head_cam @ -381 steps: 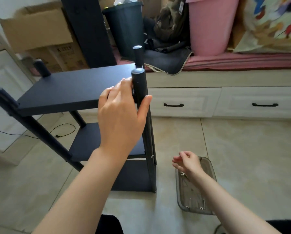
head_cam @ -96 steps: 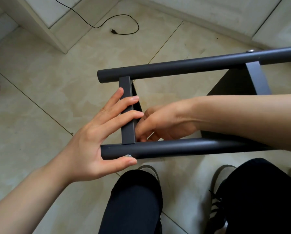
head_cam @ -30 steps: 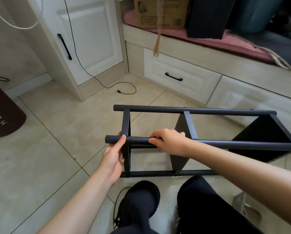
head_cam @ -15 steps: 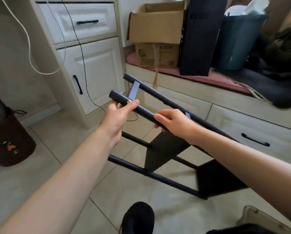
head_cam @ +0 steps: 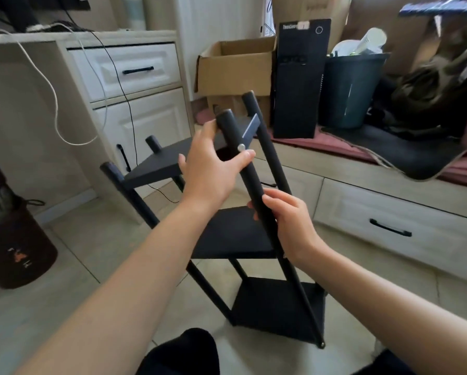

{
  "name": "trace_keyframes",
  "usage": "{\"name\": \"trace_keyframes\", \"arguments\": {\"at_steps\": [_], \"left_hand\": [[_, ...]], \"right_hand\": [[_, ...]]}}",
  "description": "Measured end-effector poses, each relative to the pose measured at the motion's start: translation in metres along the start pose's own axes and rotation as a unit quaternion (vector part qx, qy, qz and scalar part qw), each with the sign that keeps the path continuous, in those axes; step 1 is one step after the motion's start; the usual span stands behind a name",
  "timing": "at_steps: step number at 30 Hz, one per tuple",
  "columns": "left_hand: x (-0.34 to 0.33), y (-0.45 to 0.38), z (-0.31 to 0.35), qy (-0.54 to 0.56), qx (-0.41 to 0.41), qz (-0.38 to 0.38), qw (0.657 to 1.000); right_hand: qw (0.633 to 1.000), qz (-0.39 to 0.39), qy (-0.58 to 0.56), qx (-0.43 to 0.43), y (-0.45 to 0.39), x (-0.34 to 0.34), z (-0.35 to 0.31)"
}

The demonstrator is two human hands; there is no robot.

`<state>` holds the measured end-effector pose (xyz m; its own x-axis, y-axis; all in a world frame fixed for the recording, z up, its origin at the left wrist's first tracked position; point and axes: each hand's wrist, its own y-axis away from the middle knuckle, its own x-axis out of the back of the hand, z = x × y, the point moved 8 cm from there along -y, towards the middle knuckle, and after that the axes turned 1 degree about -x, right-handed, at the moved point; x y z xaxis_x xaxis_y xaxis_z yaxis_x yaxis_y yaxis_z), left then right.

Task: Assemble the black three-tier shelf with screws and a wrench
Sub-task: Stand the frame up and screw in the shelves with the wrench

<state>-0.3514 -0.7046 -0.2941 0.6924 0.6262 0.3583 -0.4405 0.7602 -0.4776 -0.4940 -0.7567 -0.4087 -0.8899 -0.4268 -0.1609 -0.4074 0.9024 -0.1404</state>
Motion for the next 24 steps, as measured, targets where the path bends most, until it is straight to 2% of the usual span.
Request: {"name": "trace_keyframes", "arguments": {"at_steps": [3, 8, 10, 12, 13, 15, 19, 24], "left_hand": [[-0.001, 0.027, 0.012, -0.066, -0.048, 0.034, 0.996], [0.005, 0.073, 0.011, -0.073, -0.049, 0.133, 0.987], [0.005, 0.082, 0.005, -0.028, -0.020, 0.131, 0.991], [-0.002, 0.088, -0.005, 0.022, 0.039, 0.086, 0.995], [-0.007, 0.090, -0.010, 0.035, 0.061, 0.054, 0.996], [-0.015, 0.094, -0.010, 0.045, 0.051, 0.012, 0.998], [-0.022, 0.100, -0.004, 0.078, 0.016, -0.008, 0.997], [-0.026, 0.099, -0.012, 0.098, 0.034, -0.024, 0.994]], "right_hand": [[1.000, -0.010, -0.002, -0.003, 0.016, 0.005, 0.008], [0.994, -0.090, 0.068, -0.015, 0.038, 0.004, 0.009], [0.991, -0.097, 0.085, -0.026, 0.043, 0.008, 0.009], [0.992, -0.087, 0.085, -0.040, 0.049, 0.012, 0.011], [0.993, -0.076, 0.081, -0.048, 0.051, 0.014, 0.012], [0.994, -0.052, 0.074, -0.061, 0.054, 0.020, 0.014], [0.987, -0.026, 0.138, -0.079, 0.056, 0.042, 0.008], [0.959, 0.186, 0.211, -0.026, 0.043, 0.120, -0.017]]}}
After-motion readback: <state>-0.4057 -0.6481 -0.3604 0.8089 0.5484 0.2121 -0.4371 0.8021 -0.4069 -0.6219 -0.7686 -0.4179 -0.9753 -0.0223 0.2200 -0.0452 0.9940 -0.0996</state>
